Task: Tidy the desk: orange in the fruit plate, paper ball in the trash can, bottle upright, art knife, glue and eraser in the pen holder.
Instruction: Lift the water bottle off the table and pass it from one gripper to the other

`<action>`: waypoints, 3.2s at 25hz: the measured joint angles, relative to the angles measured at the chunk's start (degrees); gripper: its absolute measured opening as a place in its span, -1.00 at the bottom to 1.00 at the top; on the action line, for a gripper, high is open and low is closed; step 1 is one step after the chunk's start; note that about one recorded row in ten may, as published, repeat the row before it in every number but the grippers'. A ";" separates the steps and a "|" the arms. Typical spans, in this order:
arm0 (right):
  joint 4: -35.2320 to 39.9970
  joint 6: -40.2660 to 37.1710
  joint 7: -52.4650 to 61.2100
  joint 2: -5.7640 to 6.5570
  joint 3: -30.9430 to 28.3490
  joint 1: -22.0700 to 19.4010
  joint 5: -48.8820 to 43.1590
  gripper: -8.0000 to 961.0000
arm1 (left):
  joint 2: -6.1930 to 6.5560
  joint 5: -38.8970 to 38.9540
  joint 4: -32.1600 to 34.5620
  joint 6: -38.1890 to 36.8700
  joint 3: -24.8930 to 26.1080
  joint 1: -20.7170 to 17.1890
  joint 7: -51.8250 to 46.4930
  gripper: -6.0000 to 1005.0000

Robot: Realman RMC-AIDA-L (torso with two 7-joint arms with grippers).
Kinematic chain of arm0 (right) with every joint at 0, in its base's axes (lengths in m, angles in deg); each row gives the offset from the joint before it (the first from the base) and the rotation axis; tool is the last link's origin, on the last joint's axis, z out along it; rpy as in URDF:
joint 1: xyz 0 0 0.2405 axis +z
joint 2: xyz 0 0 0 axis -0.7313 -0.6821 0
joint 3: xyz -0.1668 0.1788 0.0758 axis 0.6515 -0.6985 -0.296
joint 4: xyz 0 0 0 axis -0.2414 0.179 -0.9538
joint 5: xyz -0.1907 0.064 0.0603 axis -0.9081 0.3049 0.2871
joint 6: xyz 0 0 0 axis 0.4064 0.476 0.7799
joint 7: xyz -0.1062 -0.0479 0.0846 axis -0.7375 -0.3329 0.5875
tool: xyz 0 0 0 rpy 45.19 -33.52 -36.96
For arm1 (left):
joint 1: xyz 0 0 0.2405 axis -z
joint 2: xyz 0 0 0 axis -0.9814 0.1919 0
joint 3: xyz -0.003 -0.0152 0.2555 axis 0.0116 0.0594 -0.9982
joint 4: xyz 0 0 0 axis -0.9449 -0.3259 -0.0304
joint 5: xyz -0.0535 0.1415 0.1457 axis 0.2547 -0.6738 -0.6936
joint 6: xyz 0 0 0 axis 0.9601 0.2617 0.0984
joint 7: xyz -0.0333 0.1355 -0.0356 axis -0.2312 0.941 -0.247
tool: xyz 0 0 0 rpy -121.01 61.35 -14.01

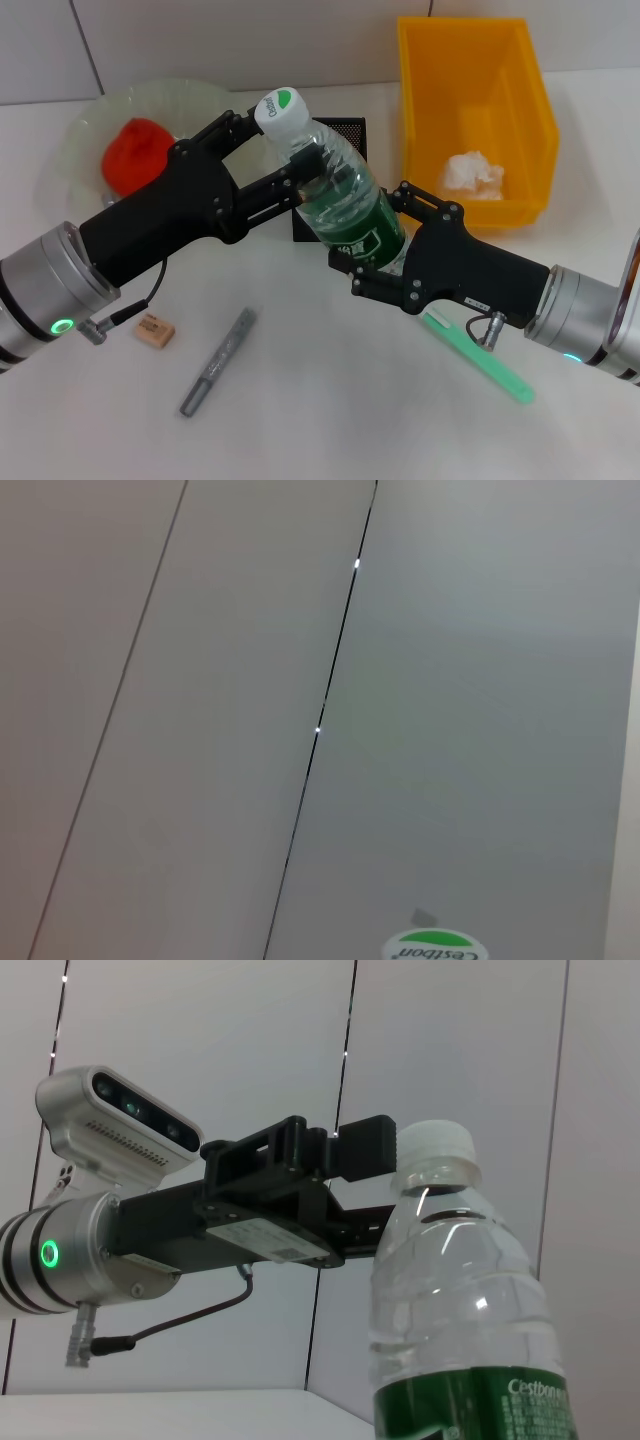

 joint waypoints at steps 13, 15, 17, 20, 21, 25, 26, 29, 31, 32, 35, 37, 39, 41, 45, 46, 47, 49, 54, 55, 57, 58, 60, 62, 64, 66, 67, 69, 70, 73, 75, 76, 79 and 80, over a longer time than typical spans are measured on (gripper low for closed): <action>-0.41 0.01 0.00 0.00 0.66 0.86 -0.03 0.61 | 0.00 0.09 -0.39 0.01 0.00 0.72 0.01 0.50; -0.42 0.00 0.00 0.00 0.67 0.90 -0.03 0.61 | 0.00 0.09 -0.40 0.04 0.00 0.73 0.05 0.50; -0.43 0.00 0.00 0.00 0.68 0.91 -0.03 0.61 | 0.00 0.09 -0.42 0.23 0.00 0.80 0.05 0.49; -0.43 0.04 0.00 0.00 0.68 0.93 -0.03 0.61 | 0.00 0.09 -0.43 0.63 0.00 0.98 -0.06 0.49; -0.43 0.07 0.00 0.00 0.68 0.93 -0.03 0.61 | 0.00 0.13 -0.43 0.68 0.00 1.04 -0.07 0.49; -0.43 0.27 0.00 0.00 0.67 0.93 -0.04 0.60 | 0.00 0.85 -0.43 0.71 0.00 1.10 -0.09 0.49; -0.44 0.36 0.00 0.00 0.68 0.93 -0.03 0.60 | 0.01 1.00 -0.43 0.71 0.00 1.10 -0.10 0.49; -0.43 0.55 -0.08 0.00 0.67 0.93 -0.03 0.60 | 0.00 1.27 -0.43 0.71 0.00 1.13 -0.11 0.49; -0.45 0.57 -0.45 0.00 0.67 0.93 -0.03 0.60 | 0.00 1.28 -0.43 0.71 0.00 1.13 -0.12 0.49; -0.46 0.58 -0.60 0.00 0.67 0.93 -0.03 0.60 | 0.00 1.29 -0.43 0.71 0.00 1.13 -0.12 0.49; -0.51 0.59 -0.69 0.00 0.67 0.97 -0.03 0.60 | 0.00 1.31 -0.43 0.73 0.00 1.13 -0.13 0.49; -0.52 0.60 -0.70 0.00 0.67 1.03 -0.03 0.60 | 0.00 1.32 -0.42 0.77 -0.01 1.13 -0.14 0.49; -0.52 0.60 -0.71 0.00 0.67 1.12 -0.03 0.60 | 0.00 1.32 -0.43 0.79 -0.08 1.14 -0.15 0.49; -0.52 0.60 -0.71 0.00 0.67 1.16 -0.03 0.60 | 0.01 1.32 -0.43 0.88 -0.08 1.13 -0.18 0.49; -0.52 0.61 -0.74 0.00 0.67 1.21 0.00 0.60 | 0.00 1.32 -0.42 1.21 -0.09 1.19 -0.30 0.49; -0.52 0.64 -0.79 0.00 0.67 1.23 0.05 0.61 | 0.00 1.32 -0.42 1.23 -0.09 1.20 -0.31 0.49; -0.52 0.69 -0.97 0.00 0.67 1.25 0.13 0.61 | 0.00 1.32 -0.43 1.24 -0.09 1.21 -0.31 0.49; -0.65 0.80 -1.63 0.00 0.67 1.26 0.29 0.61 | 0.00 1.32 -0.43 1.24 -0.09 1.22 -0.32 0.49; -1.64 0.89 -4.01 0.00 0.22 1.34 0.45 0.61 | 0.00 1.75 -0.42 1.24 -0.08 1.22 -0.33 0.49; -1.72 0.91 -4.22 0.00 0.16 1.35 0.48 0.61 | 0.01 1.97 -0.43 1.24 -0.08 1.22 -0.33 0.49; -1.73 0.98 -4.39 0.00 0.14 1.36 0.50 0.61 | 0.00 2.28 -0.43 1.24 -0.08 1.22 -0.34 0.49; -1.74 1.02 -4.53 0.00 0.11 1.36 0.52 0.61 | 0.00 2.34 -0.43 1.24 -0.08 1.22 -0.35 0.49; -1.79 1.04 -5.35 0.00 0.03 1.34 0.57 0.61 | 0.01 2.38 -0.42 1.24 -0.08 1.22 -0.40 0.49; -1.95 1.05 -5.93 0.00 -0.01 1.32 0.60 0.60 | 0.01 2.40 -0.42 1.23 -0.09 1.22 -0.41 0.49; -2.09 1.04 -6.01 0.00 -0.05 1.31 0.62 0.60 | 0.00 2.42 -0.42 1.23 -0.08 1.22 -0.41 0.49; -2.10 0.94 -6.01 0.00 -0.13 1.29 0.67 0.60 | 0.01 2.54 -0.43 1.23 -0.08 1.22 -0.41 0.49; -2.10 0.81 -6.02 0.00 -0.15 1.28 0.68 0.60 | 0.00 2.65 -0.42 1.23 -0.08 1.22 -0.41 0.49; -2.09 0.43 -6.02 0.00 -0.40 1.24 0.77 0.60 | 0.00 2.65 -0.42 1.23 -0.08 1.22 -0.41 0.48; -2.08 0.19 -6.03 0.00 -0.66 1.20 0.80 0.60 | 0.00 2.70 -0.42 1.23 -0.08 1.22 -0.42 0.48; -2.08 -0.82 -6.04 0.00 -1.48 1.05 0.89 0.60 | 0.00 2.74 -0.42 1.23 -0.08 1.21 -0.42 0.48; -2.09 -1.28 -6.04 0.00 -1.57 1.01 0.89 0.60 | 0.01 2.77 -0.42 1.23 -0.08 1.21 -0.42 0.48; -2.08 -1.37 -6.05 0.00 -1.58 1.01 0.89 0.60 | 0.00 2.81 -0.42 1.23 -0.08 1.21 -0.42 0.48; -2.09 -1.39 -6.06 0.00 -1.56 1.06 0.89 0.61 | 0.01 2.81 -0.42 1.21 -0.08 1.22 -0.42 0.48; -2.10 -1.39 -6.06 0.00 -1.52 1.08 0.90 0.61 | 0.01 2.82 -0.42 1.18 -0.08 1.22 -0.42 0.48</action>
